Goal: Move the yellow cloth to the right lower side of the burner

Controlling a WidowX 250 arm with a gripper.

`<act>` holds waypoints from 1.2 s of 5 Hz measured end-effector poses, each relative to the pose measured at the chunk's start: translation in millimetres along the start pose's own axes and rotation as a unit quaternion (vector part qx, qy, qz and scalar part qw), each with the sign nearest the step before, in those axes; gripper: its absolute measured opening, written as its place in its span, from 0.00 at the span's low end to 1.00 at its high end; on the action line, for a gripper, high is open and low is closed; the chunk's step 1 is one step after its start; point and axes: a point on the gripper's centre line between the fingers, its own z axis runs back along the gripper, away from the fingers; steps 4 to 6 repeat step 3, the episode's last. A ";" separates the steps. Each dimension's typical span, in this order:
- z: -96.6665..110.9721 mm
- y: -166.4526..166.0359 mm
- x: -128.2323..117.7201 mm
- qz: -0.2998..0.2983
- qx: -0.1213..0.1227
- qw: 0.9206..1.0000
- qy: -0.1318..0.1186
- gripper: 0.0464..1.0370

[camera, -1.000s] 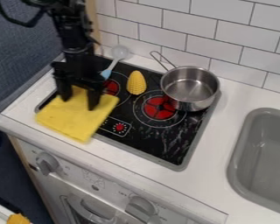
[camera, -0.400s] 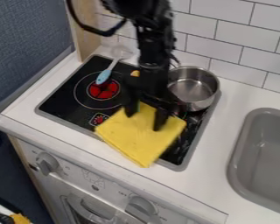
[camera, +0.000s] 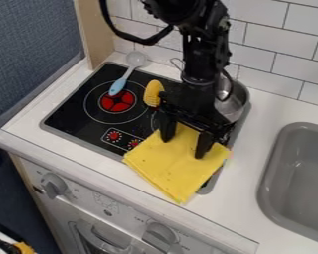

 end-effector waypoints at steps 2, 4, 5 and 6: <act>43.8 12.1 -0.9 0.001 0.014 0.998 -0.065 0.96; 46.4 12.5 -2.4 -0.015 0.008 0.997 -0.073 0.96; 46.4 12.5 -2.4 -0.015 0.008 0.997 -0.073 0.96; 46.4 12.5 -2.4 -0.015 0.008 0.997 -0.073 0.96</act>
